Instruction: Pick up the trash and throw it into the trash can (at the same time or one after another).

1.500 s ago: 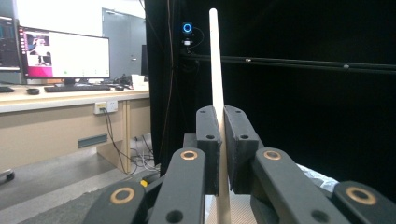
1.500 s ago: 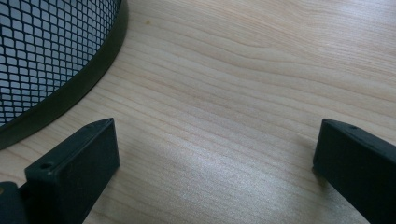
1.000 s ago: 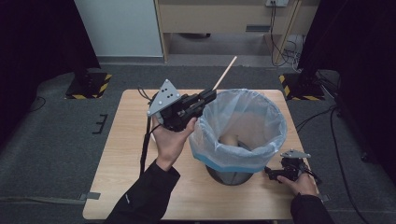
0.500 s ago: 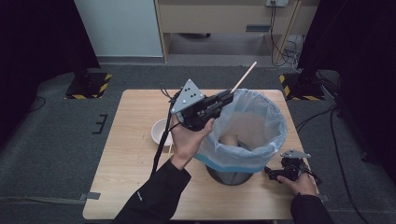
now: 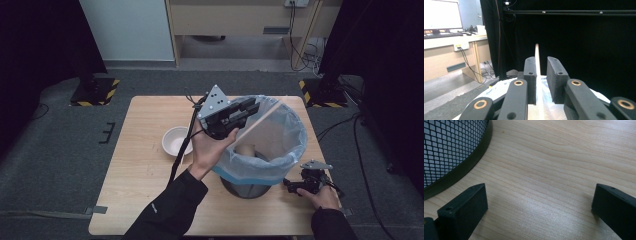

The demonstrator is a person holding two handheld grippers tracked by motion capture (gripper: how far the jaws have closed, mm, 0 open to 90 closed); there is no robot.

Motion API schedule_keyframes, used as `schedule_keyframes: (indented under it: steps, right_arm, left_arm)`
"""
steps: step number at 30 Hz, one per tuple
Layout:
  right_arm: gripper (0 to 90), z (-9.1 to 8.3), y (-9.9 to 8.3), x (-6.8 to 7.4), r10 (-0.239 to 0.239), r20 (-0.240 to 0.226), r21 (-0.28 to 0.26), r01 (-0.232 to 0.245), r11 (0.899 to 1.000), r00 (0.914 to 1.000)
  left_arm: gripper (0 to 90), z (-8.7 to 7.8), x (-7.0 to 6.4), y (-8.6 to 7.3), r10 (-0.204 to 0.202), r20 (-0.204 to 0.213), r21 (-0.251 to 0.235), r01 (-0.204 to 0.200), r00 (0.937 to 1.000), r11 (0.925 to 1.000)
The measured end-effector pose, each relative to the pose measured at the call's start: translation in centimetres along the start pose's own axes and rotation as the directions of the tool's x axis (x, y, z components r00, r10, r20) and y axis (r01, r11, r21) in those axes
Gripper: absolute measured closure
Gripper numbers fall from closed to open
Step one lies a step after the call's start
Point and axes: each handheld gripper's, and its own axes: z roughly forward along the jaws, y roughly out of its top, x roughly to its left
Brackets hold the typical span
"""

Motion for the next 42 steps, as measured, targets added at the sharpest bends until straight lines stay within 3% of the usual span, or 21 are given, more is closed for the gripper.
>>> schedule_keyframes:
  steps: [6,11,19,25,31,35,38,42]
  right_arm:
    - [0.5,0.0,0.0,0.0,0.000,0.000,0.000,0.000,1.000,1.0000]
    - [0.5,0.0,0.0,0.0,0.000,0.000,0.000,0.000,1.000,1.0000]
    - [0.5,0.0,0.0,0.0,0.000,0.000,0.000,0.000,1.000,1.0000]
    - [0.5,0.0,0.0,0.0,0.000,0.000,0.000,0.000,1.000,1.0000]
    - [0.5,0.0,0.0,0.0,0.001,0.001,0.000,-0.001,1.000,1.0000]
    - [0.5,0.0,0.0,0.0,0.001,0.001,0.000,-0.001,1.000,1.0000]
    - [0.5,0.0,0.0,0.0,0.001,0.002,-0.001,-0.001,1.000,1.0000]
    - [0.5,0.0,0.0,0.0,0.001,0.001,0.000,-0.001,1.000,1.0000]
  left_arm:
    - [69.6,-1.7,0.8,0.2,-0.016,-0.016,-0.029,0.016,0.9997,0.9995]
    - [66.0,-4.3,2.0,0.4,-0.016,-0.049,-0.052,0.013,0.9987,0.9985]
    - [60.7,-9.1,4.8,-0.5,0.001,-0.148,-0.026,-0.005,0.9889,0.9996]
    - [56.3,-11.7,7.1,-2.6,-0.022,-0.225,0.013,0.025,0.9741,0.9996]
    - [52.4,-12.8,9.5,-6.4,-0.064,-0.293,0.073,0.089,0.9540,0.9933]
    - [49.4,-12.5,10.9,-9.4,-0.085,-0.335,0.124,0.134,0.9383,0.9832]
    - [47.5,-12.3,11.5,-11.3,-0.112,-0.350,0.144,0.171,0.9300,0.9746]
    - [44.8,-11.7,12.5,-13.6,-0.085,-0.385,0.235,0.187,0.9191,0.9539]
